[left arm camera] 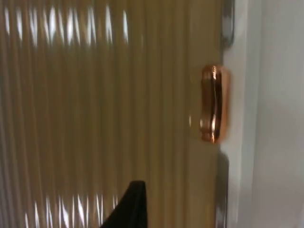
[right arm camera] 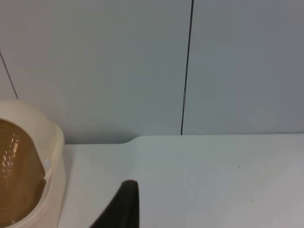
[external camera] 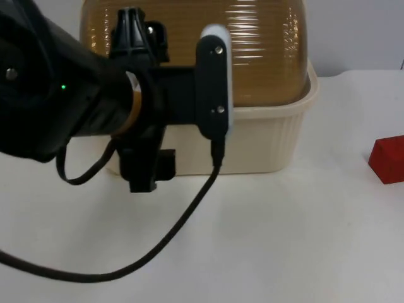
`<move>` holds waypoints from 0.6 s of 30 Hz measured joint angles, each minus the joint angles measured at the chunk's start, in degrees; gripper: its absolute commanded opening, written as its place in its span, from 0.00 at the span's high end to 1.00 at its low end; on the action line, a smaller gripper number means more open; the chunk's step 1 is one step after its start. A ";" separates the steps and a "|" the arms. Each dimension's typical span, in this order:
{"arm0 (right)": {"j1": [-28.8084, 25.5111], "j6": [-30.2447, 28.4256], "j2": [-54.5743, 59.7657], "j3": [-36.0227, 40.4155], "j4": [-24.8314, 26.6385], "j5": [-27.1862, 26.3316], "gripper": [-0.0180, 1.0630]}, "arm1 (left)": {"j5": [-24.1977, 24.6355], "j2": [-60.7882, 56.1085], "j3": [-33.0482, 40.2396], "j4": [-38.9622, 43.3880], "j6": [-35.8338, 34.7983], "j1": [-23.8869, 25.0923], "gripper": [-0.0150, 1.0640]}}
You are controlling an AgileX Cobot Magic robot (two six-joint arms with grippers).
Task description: Open the box lid with the left hand, place the block into the box with the right hand, then close the box lid with the left hand.
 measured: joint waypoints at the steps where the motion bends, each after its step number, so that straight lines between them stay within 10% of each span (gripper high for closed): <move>1: 0.00 0.00 0.00 0.00 0.00 0.00 0.01 | -0.86 0.23 -0.48 -0.06 -0.13 0.00 0.03; 7: 0.00 0.00 0.00 0.00 0.00 0.00 0.01 | -4.66 0.93 -1.72 0.38 -0.34 0.00 0.09; 18: 0.00 0.00 0.00 0.00 0.00 0.00 0.01 | -6.04 2.61 -1.72 0.38 -0.57 0.00 0.80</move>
